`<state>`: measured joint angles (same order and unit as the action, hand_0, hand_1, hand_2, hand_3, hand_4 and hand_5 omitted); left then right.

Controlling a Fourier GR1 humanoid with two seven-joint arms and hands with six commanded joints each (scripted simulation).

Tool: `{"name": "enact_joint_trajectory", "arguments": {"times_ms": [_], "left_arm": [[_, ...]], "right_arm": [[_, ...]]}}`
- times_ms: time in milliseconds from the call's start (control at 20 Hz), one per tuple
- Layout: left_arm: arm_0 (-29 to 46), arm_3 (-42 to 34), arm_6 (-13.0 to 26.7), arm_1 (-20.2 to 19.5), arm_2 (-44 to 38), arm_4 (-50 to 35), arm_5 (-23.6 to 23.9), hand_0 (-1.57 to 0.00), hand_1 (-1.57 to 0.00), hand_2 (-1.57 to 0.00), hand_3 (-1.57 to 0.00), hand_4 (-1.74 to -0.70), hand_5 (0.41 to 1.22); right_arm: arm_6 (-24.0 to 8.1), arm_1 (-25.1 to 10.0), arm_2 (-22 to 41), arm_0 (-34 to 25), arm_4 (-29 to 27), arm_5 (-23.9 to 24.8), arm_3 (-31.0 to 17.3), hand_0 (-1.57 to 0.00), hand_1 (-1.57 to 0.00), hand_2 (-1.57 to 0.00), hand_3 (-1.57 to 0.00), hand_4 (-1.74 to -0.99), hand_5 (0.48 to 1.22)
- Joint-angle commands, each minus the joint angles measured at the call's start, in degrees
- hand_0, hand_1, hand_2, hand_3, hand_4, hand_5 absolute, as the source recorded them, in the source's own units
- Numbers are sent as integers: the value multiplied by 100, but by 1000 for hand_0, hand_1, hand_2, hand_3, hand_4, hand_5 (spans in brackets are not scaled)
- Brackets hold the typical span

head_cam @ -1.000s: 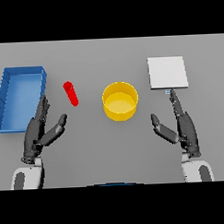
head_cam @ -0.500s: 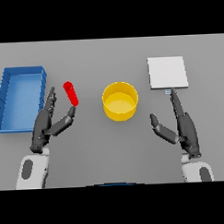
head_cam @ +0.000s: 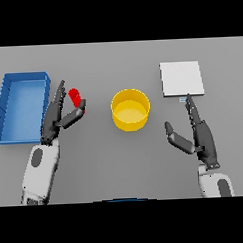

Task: Pick up the red beaker and tilt it to pour out 1 green nut into yellow bowl. Pick up the yellow bowl and place it on the metallic measuring scale.

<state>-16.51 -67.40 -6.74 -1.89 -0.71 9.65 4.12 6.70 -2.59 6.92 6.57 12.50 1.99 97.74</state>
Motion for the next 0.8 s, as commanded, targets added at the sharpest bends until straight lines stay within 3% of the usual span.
{"name": "enact_joint_trajectory", "arguments": {"times_ms": [0, 200, 600, 700, 750], "left_arm": [[-77, 123, -164, -6, -25, 12, 17, 1, 1, 1, 1, -1183, 631], [-558, 820, -355, 78, -46, 230, 262, 1, 1, 1, 1, -1230, 649], [-1243, 1698, -750, 95, -196, 327, 457, 1, 1, 1, 1, -1271, 692], [-1401, 1919, -976, 149, -315, 276, 580, -93, -141, -150, -47, -1324, 741], [-1431, 2026, -1005, 202, -357, 270, 673, -322, -364, -358, -218, -1355, 770]], "right_arm": [[3, 33, 22, 38, 28, 31, 16, 1, 1, 1, 1, -1245, 670], [-87, 20, 62, 9, 105, 32, 31, 1, 1, 1, 1, -1247, 679], [85, -11, 1, 133, -55, -46, 100, 1, 1, 1, 1, -1265, 691], [-62, 31, 38, 21, 55, 33, 68, 1, 1, 1, 1, -1255, 691], [62, 32, 62, 109, 85, 51, 141, 1, 1, 1, 1, -1252, 690]]}}
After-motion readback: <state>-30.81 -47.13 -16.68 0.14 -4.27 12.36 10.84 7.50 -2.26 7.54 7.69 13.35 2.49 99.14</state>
